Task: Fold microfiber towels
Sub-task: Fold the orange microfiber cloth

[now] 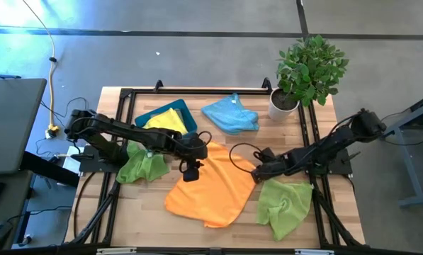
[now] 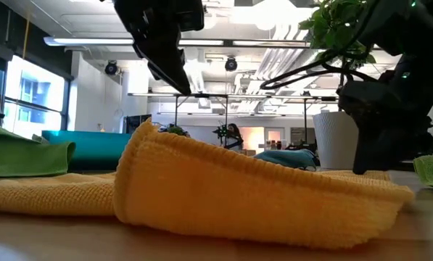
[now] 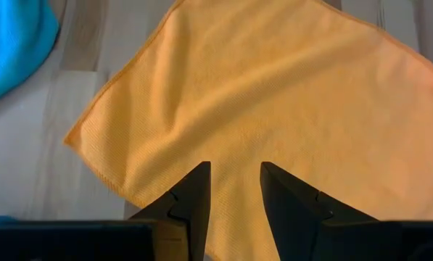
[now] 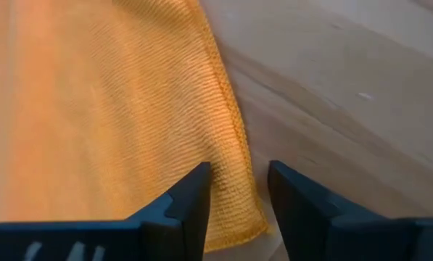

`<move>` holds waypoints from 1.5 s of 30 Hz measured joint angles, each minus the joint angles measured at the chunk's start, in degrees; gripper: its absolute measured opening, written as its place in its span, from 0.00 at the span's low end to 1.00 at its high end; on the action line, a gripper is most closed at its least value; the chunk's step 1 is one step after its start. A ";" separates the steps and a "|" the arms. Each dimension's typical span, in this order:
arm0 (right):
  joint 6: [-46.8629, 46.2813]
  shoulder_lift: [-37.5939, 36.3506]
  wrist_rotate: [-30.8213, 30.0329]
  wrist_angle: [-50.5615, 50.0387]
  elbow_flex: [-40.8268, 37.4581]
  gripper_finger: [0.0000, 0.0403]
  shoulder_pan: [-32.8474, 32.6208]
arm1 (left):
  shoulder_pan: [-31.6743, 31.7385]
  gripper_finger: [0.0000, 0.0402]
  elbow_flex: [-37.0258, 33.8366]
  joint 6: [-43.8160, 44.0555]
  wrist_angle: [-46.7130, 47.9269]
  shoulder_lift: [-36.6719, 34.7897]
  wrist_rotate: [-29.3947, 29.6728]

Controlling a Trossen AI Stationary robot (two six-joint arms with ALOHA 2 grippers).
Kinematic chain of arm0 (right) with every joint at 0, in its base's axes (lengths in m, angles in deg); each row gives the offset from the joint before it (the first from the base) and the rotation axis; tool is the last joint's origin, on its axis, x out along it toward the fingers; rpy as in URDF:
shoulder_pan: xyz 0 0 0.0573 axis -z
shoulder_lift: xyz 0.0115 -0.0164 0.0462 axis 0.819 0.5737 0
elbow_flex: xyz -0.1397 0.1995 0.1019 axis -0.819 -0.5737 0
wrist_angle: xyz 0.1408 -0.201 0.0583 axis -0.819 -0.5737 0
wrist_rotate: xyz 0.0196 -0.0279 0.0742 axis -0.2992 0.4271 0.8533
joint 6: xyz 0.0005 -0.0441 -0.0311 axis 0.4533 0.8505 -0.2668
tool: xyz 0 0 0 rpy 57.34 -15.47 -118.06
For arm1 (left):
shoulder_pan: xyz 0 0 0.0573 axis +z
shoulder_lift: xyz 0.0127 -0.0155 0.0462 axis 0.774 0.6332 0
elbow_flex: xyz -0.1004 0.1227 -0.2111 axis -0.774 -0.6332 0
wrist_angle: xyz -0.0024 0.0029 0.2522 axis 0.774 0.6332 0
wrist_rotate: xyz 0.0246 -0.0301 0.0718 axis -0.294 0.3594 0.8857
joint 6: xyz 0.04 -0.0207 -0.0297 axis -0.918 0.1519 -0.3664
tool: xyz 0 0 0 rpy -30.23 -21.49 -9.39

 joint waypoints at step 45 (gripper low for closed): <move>31.03 0.07 1.11 -10.75 8.20 0.00 2.03 | 18.28 0.32 7.21 -23.00 -12.76 26.29 -10.82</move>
